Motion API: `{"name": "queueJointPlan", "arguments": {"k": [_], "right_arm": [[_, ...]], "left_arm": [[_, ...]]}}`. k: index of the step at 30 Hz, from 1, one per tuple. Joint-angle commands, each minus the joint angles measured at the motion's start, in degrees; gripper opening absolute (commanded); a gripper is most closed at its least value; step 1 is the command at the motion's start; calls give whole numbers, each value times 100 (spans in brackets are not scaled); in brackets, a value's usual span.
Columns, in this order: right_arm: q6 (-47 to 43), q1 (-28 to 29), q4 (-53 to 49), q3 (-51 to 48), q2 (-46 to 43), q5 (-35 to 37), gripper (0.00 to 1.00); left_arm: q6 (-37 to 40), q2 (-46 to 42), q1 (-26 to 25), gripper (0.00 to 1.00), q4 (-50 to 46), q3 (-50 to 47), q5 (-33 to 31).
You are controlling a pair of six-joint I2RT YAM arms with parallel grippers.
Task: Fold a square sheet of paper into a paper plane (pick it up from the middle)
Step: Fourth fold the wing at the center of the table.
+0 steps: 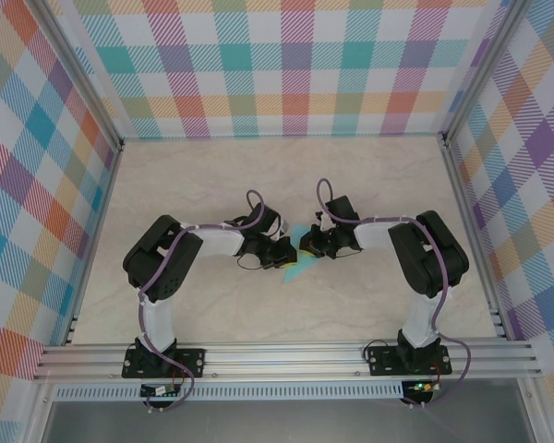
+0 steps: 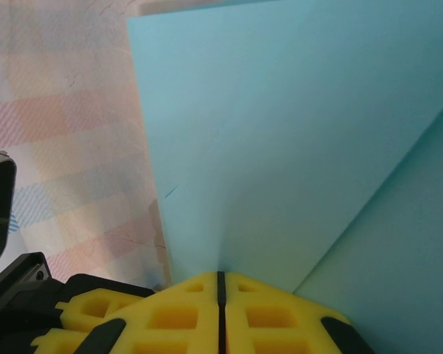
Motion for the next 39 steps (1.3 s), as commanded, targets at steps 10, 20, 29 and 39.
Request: {"name": "queueJointPlan", "arguments": {"k": [10,20,29,39], "right_arm": [[-38,28,-418,-218,319,474,8],[-29,28,-413,-257,295,461,8],[-19,29,-413,-260,320,456,8],[-31,29,-411,-281,313,443,8]], "left_arm": [[281,-389,-25,11,-582,-843,-320],[117,-673,-25,12,-451,-662,-14],[63,-626,-25,14,-279,-450,231],[-63,-999,-34,16,95,-778,212]]}}
